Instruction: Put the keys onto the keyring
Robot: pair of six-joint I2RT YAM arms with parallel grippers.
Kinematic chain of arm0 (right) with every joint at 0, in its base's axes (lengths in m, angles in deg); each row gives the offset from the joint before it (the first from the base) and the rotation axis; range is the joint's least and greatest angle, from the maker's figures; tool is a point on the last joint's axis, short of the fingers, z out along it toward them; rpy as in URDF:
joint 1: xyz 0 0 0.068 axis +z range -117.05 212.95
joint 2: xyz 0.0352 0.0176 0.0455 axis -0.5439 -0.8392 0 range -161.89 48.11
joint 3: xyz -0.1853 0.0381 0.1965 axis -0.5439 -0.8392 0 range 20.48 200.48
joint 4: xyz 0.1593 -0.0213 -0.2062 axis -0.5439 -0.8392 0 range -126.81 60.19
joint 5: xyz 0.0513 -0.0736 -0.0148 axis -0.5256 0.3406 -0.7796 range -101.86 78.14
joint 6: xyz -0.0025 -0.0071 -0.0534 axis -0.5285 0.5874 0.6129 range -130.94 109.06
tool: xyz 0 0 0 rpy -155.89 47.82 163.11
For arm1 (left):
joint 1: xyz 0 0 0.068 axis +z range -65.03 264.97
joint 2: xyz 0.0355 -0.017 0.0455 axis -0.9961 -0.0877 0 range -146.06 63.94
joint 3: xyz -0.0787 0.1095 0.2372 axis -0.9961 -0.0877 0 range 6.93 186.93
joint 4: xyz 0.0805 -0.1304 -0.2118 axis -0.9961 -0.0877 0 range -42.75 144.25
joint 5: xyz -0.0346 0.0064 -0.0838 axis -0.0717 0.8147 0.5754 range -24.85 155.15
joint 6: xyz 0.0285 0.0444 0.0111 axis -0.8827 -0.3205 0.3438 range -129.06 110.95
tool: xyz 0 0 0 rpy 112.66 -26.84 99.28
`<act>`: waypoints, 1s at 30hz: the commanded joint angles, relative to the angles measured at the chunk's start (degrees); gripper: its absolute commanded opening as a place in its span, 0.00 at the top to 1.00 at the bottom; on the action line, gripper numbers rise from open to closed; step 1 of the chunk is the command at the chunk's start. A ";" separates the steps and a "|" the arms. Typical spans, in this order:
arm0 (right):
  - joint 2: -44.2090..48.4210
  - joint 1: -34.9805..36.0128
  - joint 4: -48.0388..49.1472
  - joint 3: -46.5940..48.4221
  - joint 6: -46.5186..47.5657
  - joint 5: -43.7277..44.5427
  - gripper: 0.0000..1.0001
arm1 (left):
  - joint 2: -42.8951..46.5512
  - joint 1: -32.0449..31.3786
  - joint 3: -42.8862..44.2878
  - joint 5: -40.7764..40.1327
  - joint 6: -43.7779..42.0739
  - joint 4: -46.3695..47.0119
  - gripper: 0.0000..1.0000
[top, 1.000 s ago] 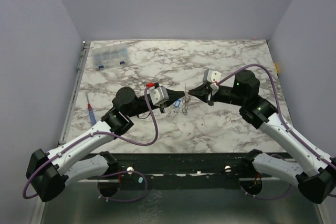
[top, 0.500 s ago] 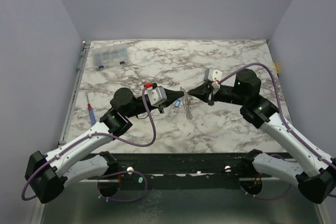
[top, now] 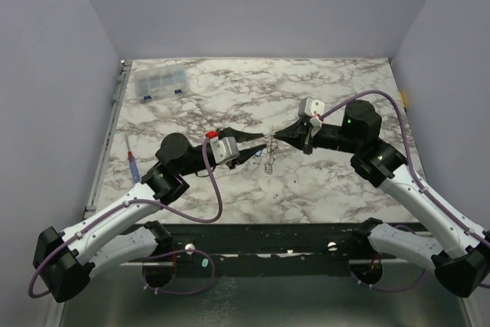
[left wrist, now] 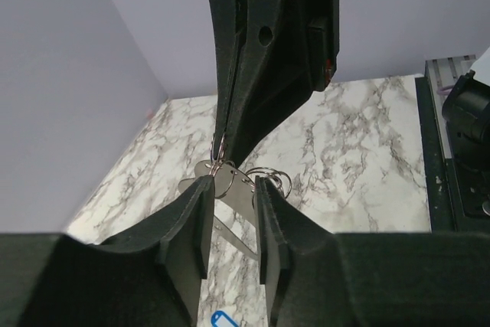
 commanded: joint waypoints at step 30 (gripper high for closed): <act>2.89 0.23 -2.60 0.59 4.30 -0.69 0.99 | -7.31 -0.29 6.33 -1.19 0.62 -2.98 0.75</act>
